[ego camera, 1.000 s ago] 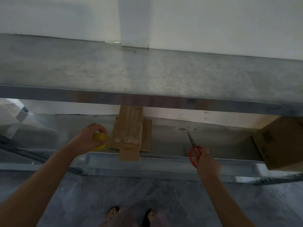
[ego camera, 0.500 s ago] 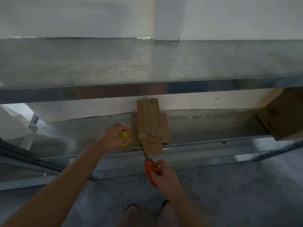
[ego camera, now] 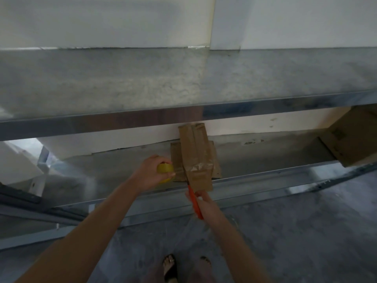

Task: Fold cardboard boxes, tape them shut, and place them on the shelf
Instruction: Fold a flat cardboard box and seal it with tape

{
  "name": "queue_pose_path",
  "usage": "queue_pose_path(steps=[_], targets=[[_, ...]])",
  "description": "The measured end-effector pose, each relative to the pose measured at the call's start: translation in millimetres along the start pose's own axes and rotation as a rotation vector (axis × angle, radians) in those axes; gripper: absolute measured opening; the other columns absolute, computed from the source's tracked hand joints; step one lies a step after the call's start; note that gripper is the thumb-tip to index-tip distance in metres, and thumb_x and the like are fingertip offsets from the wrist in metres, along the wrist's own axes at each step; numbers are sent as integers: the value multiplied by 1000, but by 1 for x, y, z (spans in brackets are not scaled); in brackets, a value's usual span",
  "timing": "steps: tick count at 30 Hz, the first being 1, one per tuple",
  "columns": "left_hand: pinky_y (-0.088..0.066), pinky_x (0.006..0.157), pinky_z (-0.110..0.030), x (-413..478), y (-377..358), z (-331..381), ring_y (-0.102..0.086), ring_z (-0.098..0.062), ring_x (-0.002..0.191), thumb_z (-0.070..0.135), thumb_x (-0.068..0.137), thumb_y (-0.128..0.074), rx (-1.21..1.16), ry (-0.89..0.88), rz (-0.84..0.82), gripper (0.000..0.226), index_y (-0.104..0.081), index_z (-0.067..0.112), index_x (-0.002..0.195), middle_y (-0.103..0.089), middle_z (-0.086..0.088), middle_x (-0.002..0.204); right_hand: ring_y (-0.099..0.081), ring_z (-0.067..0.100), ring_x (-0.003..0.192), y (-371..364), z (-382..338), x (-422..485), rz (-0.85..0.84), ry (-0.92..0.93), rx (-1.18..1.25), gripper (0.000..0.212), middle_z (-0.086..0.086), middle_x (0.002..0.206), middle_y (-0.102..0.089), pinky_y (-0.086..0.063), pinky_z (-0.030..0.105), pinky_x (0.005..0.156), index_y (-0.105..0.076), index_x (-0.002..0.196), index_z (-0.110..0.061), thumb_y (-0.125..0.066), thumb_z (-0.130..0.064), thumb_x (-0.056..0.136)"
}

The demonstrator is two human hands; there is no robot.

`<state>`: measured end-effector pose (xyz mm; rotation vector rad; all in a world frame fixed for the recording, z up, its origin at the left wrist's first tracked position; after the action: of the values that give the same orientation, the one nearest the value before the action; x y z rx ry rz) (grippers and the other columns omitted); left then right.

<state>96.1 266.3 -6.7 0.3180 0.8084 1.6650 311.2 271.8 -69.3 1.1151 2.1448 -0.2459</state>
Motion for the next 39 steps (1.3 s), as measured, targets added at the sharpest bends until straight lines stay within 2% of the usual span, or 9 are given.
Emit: queue_pose_path(steps=[3, 10, 14, 16, 21, 23, 27, 33, 39], targets=[[-43, 88, -28, -2, 2, 2, -55, -11, 95, 40, 75, -78, -9, -11, 10, 31, -58, 40, 99, -55, 6, 104, -56, 13, 73, 5, 5, 8, 29, -11, 4, 59, -2, 79, -61, -42, 27, 65, -60, 97, -32, -67, -77, 60], [-48, 89, -32, -3, 7, -1, -55, -14, 97, 41, 76, -77, -7, 7, 1, 30, -59, 39, 100, -57, 5, 106, -49, 5, 49, -5, 5, -17, -145, -33, 58, 38, -3, 63, -53, -36, 18, 46, -52, 99, -25, -63, -58, 85], [-44, 86, -28, -2, 9, 0, -53, -12, 98, 37, 79, -75, 7, -7, -4, 29, -58, 35, 103, -56, 3, 109, -49, 9, 56, -14, 14, -32, -209, -56, 123, 77, -5, 62, -55, -36, 25, 56, -53, 96, -24, -69, -81, 48], [-42, 85, -26, -2, 7, -1, -52, -12, 99, 36, 81, -74, 23, -9, -17, 30, -58, 34, 107, -54, 3, 110, -48, 8, 53, -18, 11, -30, -211, -65, 125, 72, -4, 62, -54, -36, 22, 51, -51, 94, -23, -69, -78, 52], [-46, 91, -31, 0, 2, -5, -52, -14, 102, 35, 83, -71, 46, 43, -53, 38, -60, 30, 120, -52, 3, 111, -46, 7, 52, -21, -4, -21, -166, -52, 105, 33, 1, 69, -51, -35, 15, 43, -51, 106, -18, -59, -47, 94], [-48, 91, -35, 1, 0, -7, -52, -15, 102, 34, 83, -70, 67, 70, -70, 38, -60, 31, 120, -51, 5, 109, -47, 7, 50, -21, -4, -16, -135, -52, 89, 35, 0, 66, -53, -35, 16, 43, -53, 110, -17, -59, -47, 93], [-50, 88, -38, 2, -2, -7, -54, -17, 101, 38, 80, -68, 101, 94, -103, 36, -59, 37, 116, -51, 5, 108, -46, 6, 44, -23, -3, -6, -98, -71, 106, 12, -8, 52, -56, -35, 17, 42, -55, 101, -20, -50, -30, 102], [-50, 86, -38, 2, -4, -2, -53, -18, 97, 44, 65, -56, 57, 102, -134, 31, -52, 55, 94, -46, 10, 103, -44, 6, 40, -22, -2, 1, -61, -64, 157, 12, -6, 49, -53, -33, 18, 41, -60, 97, -20, -49, -24, 103], [-47, 84, -33, 4, -2, -1, -52, -18, 97, 35, 71, -60, 42, 111, -159, 26, -56, 49, 92, -46, 6, 104, -42, 6, 39, -22, 2, 5, -27, -56, 161, 11, -8, 47, -53, -31, 19, 39, -58, 90, -18, -54, -16, 100]])
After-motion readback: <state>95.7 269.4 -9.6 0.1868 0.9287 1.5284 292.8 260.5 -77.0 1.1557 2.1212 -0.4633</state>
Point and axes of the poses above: each hand's wrist, its own x-axis towards the middle knuckle, its own y-axis out of the back of the hand, z = x × y, the point moved 7 cm from there along x, towards the middle knuckle
